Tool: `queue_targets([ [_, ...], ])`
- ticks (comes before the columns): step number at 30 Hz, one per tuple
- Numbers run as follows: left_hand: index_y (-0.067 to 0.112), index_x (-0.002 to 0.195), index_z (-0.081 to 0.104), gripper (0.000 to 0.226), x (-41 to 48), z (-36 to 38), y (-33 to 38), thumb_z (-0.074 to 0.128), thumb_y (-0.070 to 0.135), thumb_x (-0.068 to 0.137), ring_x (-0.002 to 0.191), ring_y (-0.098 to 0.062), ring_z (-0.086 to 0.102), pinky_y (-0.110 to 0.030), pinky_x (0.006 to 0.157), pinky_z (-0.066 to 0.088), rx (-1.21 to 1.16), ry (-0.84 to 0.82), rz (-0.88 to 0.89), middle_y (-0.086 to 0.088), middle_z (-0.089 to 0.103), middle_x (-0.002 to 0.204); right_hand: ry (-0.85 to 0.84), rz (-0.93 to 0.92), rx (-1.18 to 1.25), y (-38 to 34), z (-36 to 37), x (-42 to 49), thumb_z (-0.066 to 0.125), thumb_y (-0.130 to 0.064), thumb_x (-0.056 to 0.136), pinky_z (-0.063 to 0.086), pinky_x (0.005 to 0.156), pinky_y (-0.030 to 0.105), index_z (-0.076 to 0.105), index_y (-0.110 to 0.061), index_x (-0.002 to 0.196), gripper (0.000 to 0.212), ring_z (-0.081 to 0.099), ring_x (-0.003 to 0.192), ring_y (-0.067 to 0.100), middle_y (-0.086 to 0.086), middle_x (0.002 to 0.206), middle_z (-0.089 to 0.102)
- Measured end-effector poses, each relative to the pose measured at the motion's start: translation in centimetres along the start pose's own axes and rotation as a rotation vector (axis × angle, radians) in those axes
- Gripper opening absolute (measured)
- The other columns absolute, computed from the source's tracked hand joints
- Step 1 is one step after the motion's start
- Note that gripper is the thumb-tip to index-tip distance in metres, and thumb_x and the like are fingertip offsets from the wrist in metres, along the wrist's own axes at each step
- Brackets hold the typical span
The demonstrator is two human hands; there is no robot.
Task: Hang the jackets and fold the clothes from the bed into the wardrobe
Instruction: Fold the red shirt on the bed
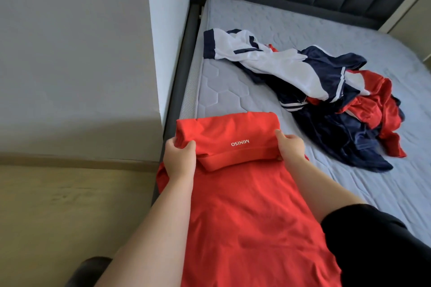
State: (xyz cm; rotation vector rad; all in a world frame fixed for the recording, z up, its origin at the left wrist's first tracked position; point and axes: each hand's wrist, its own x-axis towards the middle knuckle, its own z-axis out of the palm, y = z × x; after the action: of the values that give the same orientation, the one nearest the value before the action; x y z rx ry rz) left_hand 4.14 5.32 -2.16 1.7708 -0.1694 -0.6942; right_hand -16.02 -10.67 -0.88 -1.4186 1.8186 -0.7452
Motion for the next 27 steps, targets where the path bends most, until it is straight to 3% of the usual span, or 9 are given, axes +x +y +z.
queue_targets([
  [5,0.015,0.067,0.061,0.029,1.3,0.3,0.8,0.062,0.035,0.087,0.082,-0.028,0.058,-0.038,0.081,0.048,-0.065,-0.064,-0.011,-0.010,0.063,0.080,-0.037,0.005,0.053,-0.7,-0.1,1.4,0.058,-0.036,0.090,0.028,0.052,0.032,0.037,-0.015,0.050,0.050,0.036,0.053,0.019,0.001,0.052,0.036],
  [7,0.018,0.065,0.060,0.030,1.6,0.6,1.1,0.062,0.037,0.087,0.089,-0.032,0.062,-0.045,0.088,0.052,-0.107,-0.117,-0.060,-0.010,0.062,0.081,-0.071,0.064,0.119,-1.4,0.1,1.9,0.061,-0.041,0.088,0.026,0.052,0.030,0.040,-0.018,0.053,0.046,0.033,0.055,0.017,0.000,0.058,0.034],
  [9,0.019,0.073,0.061,0.026,1.8,0.9,1.3,0.062,0.040,0.088,0.097,-0.032,0.063,-0.048,0.091,0.051,-0.110,-0.138,-0.093,-0.007,0.062,0.083,-0.090,0.115,0.138,-1.9,0.6,2.6,0.064,-0.046,0.085,0.041,0.062,0.032,0.065,-0.003,0.086,0.043,0.053,0.072,0.019,0.000,0.077,0.051],
  [11,0.015,0.092,0.066,0.026,2.4,0.9,1.6,0.061,0.040,0.088,0.100,-0.030,0.061,-0.047,0.092,0.051,-0.136,-0.137,-0.150,-0.005,0.062,0.090,-0.082,0.167,0.119,-2.4,1.1,3.3,0.065,-0.051,0.083,0.047,0.081,0.034,0.056,0.006,0.119,0.068,0.059,0.096,0.024,0.005,0.100,0.059],
  [13,0.016,0.102,0.065,0.021,3.0,0.8,1.6,0.060,0.033,0.091,0.096,-0.028,0.060,-0.043,0.086,0.053,-0.202,-0.137,-0.252,-0.006,0.059,0.091,-0.068,0.178,0.113,-2.9,1.4,4.1,0.067,-0.049,0.082,0.045,0.083,0.032,0.051,0.004,0.127,0.072,0.057,0.099,0.026,0.009,0.110,0.059],
  [15,0.019,0.102,0.061,0.011,3.3,0.5,1.5,0.060,0.026,0.092,0.091,-0.026,0.059,-0.039,0.076,0.054,-0.319,-0.129,-0.370,-0.006,0.060,0.093,-0.030,0.164,0.047,-3.3,1.3,4.9,0.065,-0.045,0.086,0.046,0.092,0.034,0.051,0.009,0.126,0.068,0.057,0.110,0.031,0.017,0.121,0.060],
  [19,0.010,0.097,0.061,0.020,3.9,0.5,0.5,0.064,0.028,0.088,0.106,-0.032,0.061,-0.044,0.094,0.050,-0.344,-0.043,-0.398,-0.014,0.063,0.116,0.001,0.145,-0.063,-3.4,1.3,5.0,0.063,-0.048,0.086,0.044,0.089,0.034,0.053,0.011,0.120,0.069,0.058,0.111,0.034,0.020,0.119,0.061],
  [23,0.018,0.058,0.053,0.035,4.1,1.1,0.8,0.062,0.037,0.086,0.085,-0.029,0.057,-0.038,0.086,0.047,-0.155,0.037,-0.218,-0.004,0.058,0.073,0.003,0.136,-0.070,-3.6,2.3,5.1,0.062,-0.048,0.087,0.043,0.079,0.033,0.055,0.010,0.119,0.066,0.059,0.105,0.034,0.017,0.103,0.060],
  [27,0.014,0.058,0.052,0.035,4.2,0.5,0.5,0.062,0.025,0.090,0.079,-0.024,0.053,-0.039,0.078,0.047,-0.269,0.005,-0.278,-0.003,0.052,0.066,0.037,-0.045,-0.195,-3.1,2.4,4.6,0.049,-0.038,0.097,0.038,0.070,0.031,0.059,-0.003,0.066,0.048,0.054,0.080,0.030,0.011,0.067,0.053],
])
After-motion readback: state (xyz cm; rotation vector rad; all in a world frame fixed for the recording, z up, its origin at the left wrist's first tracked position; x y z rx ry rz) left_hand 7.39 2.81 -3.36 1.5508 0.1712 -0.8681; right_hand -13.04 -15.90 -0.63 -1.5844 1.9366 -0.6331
